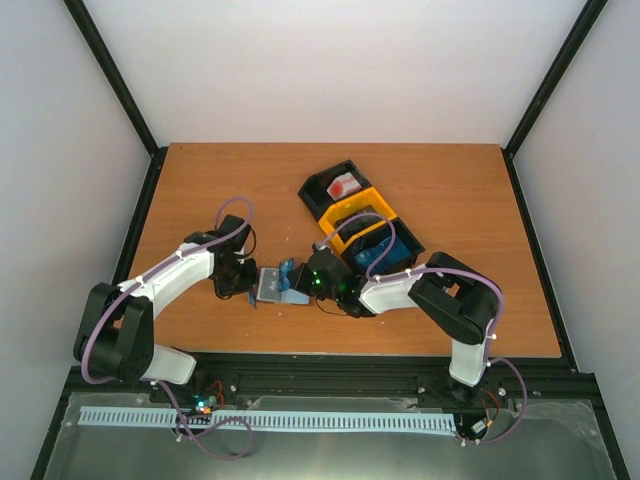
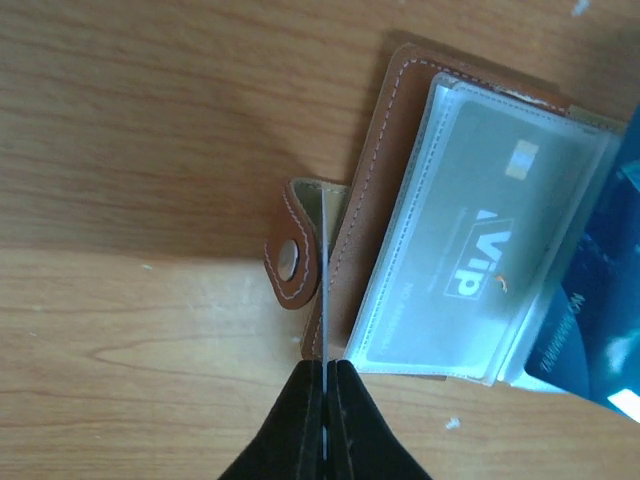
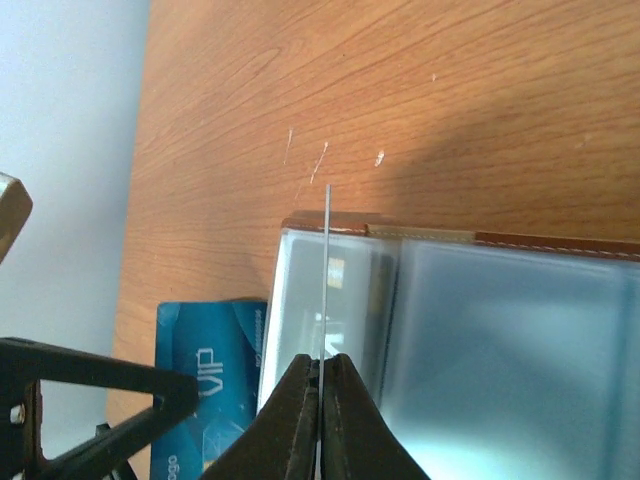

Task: Put the credit cards into the card holder

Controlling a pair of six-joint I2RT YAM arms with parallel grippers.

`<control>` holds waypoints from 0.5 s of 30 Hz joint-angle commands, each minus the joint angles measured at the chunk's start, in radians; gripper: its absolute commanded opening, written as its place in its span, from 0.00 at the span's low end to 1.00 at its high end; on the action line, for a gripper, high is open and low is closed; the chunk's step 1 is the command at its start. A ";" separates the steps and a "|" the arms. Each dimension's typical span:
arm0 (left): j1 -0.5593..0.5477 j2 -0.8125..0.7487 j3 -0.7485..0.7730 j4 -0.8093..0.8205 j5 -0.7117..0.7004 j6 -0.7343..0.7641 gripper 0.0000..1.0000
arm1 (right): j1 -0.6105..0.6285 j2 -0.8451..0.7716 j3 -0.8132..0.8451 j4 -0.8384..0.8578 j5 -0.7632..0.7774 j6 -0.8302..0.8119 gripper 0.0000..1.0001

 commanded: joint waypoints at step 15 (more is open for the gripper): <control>0.003 -0.040 -0.049 -0.010 0.117 0.010 0.01 | -0.012 -0.098 -0.191 0.093 0.051 0.061 0.03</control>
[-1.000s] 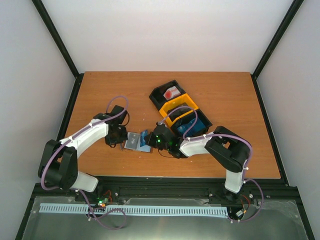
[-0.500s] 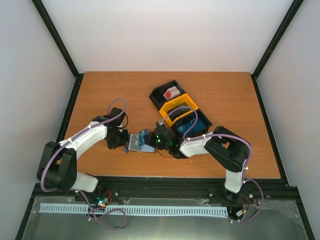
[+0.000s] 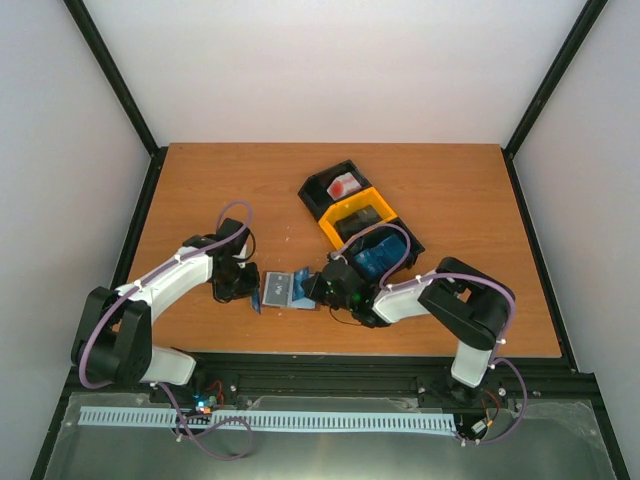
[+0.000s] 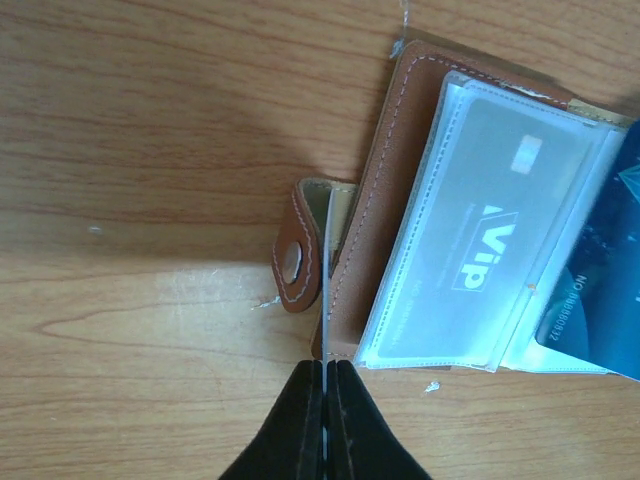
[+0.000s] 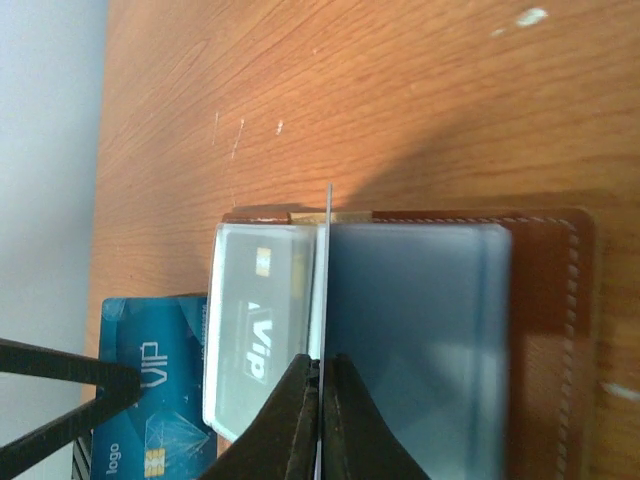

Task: Put the credit cards into the card holder

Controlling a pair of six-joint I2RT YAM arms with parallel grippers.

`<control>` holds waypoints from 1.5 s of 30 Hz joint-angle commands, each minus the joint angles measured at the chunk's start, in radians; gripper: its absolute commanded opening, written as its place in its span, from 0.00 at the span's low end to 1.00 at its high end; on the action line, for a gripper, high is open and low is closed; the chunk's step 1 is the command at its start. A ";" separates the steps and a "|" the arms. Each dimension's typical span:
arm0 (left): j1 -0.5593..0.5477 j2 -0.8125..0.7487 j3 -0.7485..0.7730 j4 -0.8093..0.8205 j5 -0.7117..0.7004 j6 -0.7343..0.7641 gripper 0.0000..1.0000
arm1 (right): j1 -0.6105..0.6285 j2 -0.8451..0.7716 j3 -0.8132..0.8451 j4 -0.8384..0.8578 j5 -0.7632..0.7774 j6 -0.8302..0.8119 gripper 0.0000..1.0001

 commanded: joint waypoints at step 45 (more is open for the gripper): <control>0.004 -0.003 -0.017 -0.001 0.028 0.008 0.01 | 0.013 0.053 -0.052 0.224 -0.023 0.047 0.03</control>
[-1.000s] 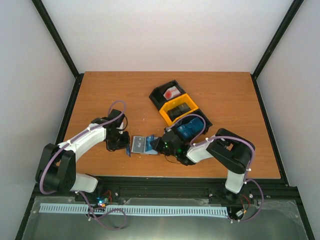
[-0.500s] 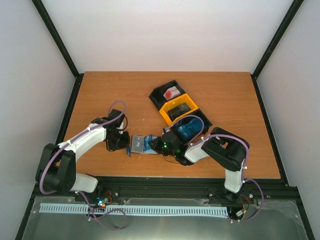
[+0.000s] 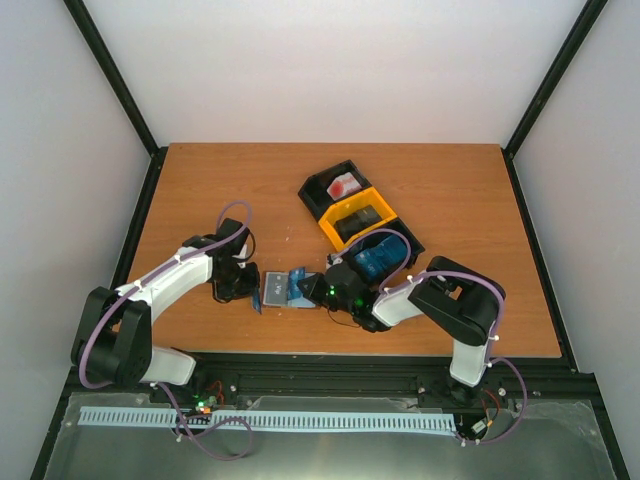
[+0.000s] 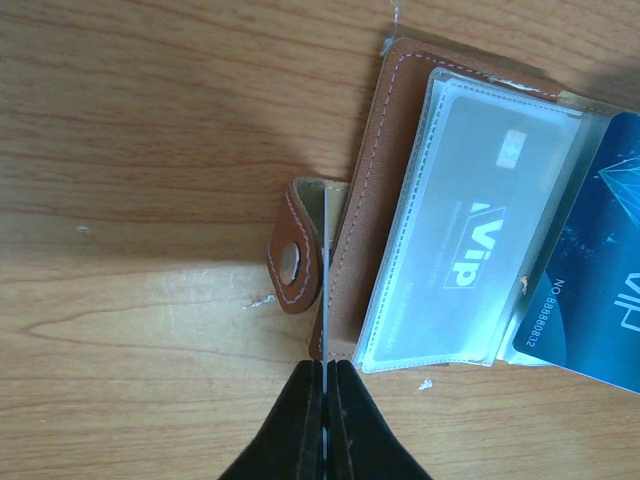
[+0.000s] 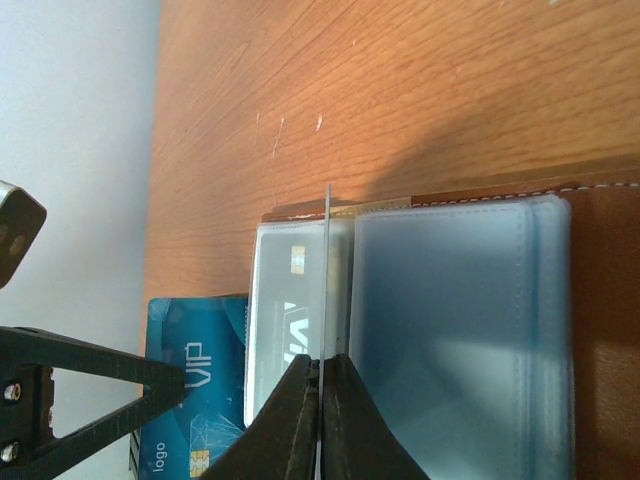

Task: Put the credit cards into the card holder

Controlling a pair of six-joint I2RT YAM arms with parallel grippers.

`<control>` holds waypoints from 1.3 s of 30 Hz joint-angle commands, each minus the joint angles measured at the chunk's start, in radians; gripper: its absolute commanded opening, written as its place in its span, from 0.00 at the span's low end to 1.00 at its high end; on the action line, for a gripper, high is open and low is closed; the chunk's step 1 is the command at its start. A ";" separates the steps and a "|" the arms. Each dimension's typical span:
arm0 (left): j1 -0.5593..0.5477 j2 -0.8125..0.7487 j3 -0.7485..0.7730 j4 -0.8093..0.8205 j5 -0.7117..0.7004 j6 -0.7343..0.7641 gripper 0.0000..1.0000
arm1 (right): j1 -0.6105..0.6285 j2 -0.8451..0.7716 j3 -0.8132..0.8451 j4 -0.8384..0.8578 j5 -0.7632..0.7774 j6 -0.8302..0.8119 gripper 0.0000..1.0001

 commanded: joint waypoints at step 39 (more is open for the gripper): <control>0.004 0.001 0.001 -0.001 0.024 0.017 0.01 | 0.064 0.085 0.235 -0.366 -0.046 -0.037 0.38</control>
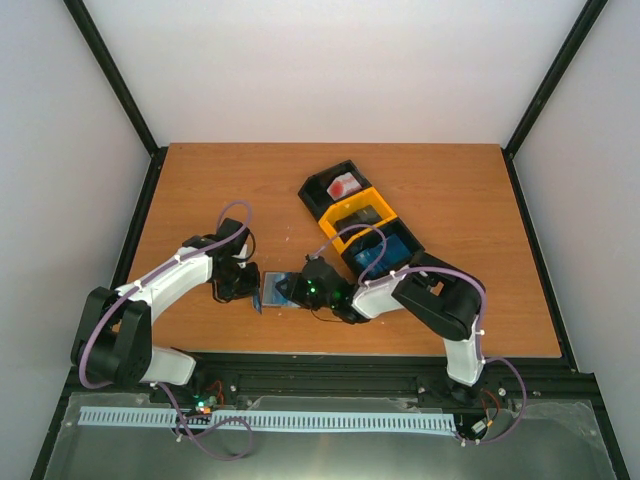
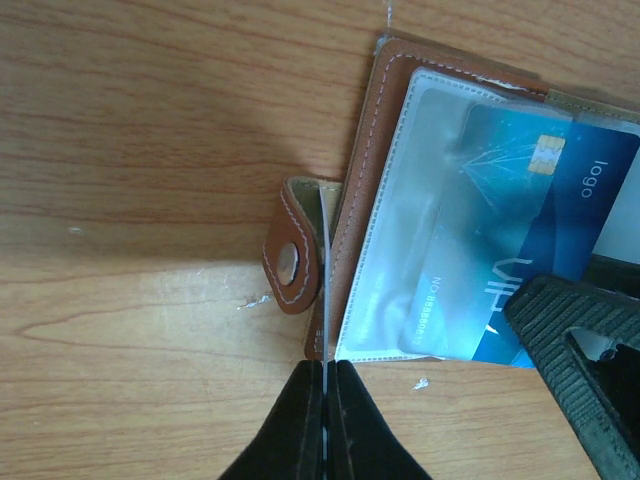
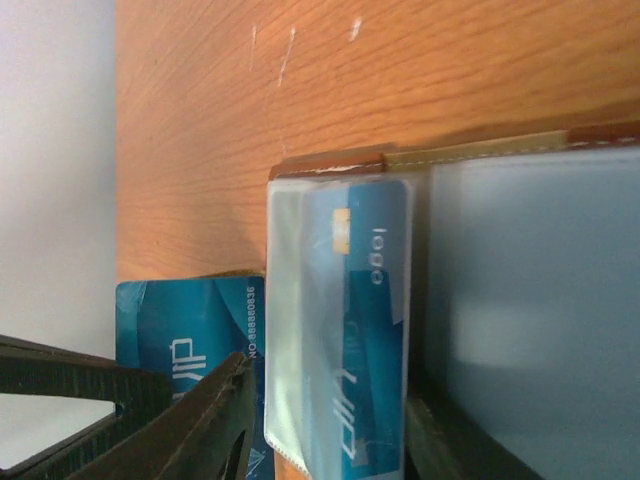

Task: Put the credit cards into the card holder

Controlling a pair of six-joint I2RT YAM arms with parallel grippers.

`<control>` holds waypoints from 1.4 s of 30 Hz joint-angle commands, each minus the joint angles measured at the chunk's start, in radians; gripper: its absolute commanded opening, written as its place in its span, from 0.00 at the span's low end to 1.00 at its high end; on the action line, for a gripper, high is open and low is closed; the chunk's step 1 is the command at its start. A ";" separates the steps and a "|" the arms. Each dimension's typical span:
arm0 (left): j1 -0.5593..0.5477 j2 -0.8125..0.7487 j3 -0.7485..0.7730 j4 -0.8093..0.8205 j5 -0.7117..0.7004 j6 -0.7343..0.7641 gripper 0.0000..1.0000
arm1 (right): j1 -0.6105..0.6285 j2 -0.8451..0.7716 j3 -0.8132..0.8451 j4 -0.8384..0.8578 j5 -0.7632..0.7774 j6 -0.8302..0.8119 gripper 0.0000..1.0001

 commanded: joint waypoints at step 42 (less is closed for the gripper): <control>0.004 -0.037 -0.019 0.025 0.030 0.002 0.01 | 0.072 0.077 0.546 -1.031 0.143 -0.275 0.59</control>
